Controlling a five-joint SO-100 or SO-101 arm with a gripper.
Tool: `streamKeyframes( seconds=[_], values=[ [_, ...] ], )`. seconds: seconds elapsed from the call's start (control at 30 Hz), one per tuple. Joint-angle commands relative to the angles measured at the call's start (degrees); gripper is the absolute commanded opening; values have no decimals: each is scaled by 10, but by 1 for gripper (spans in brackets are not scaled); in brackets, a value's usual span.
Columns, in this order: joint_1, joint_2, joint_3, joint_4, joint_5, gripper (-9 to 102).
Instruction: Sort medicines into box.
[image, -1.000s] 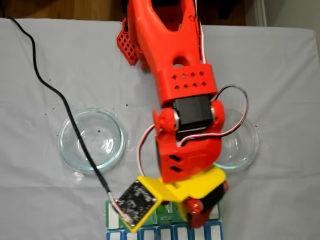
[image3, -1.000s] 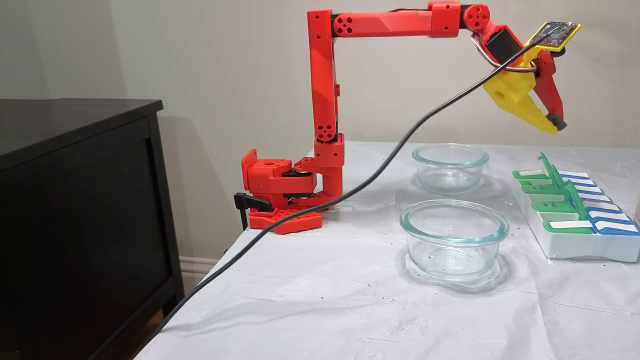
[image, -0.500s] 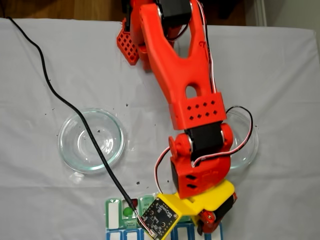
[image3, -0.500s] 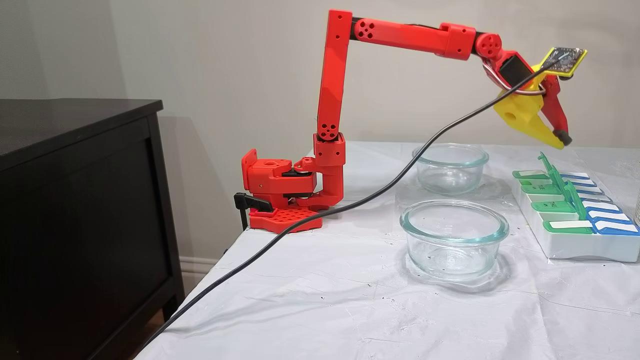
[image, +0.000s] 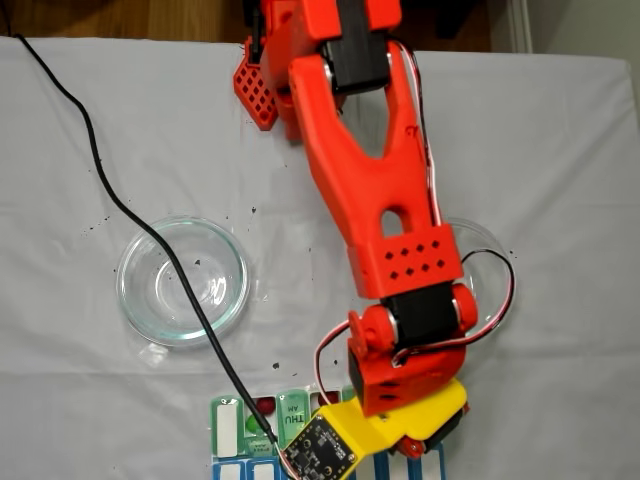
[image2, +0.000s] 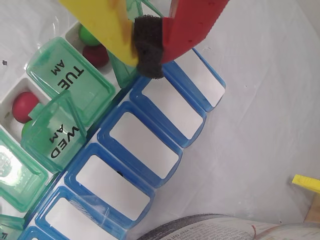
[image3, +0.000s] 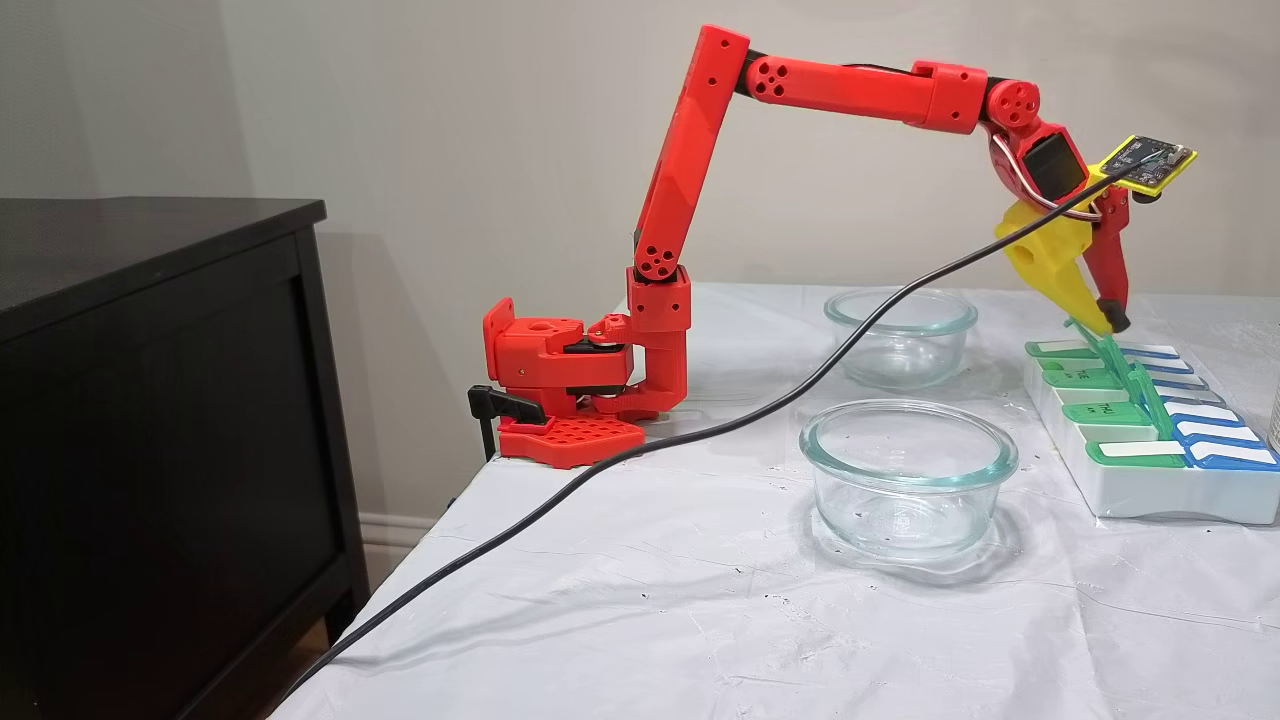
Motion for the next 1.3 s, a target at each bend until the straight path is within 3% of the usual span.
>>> streamKeyframes(
  seconds=[0.0,0.73,1.07,1.27],
  values=[
    [-27,18,-62,12,4,0],
    [-25,-44,-146,152,16,0],
    [-26,-82,-130,153,33,0],
    [-16,-103,-166,231,41,0]
  ],
)
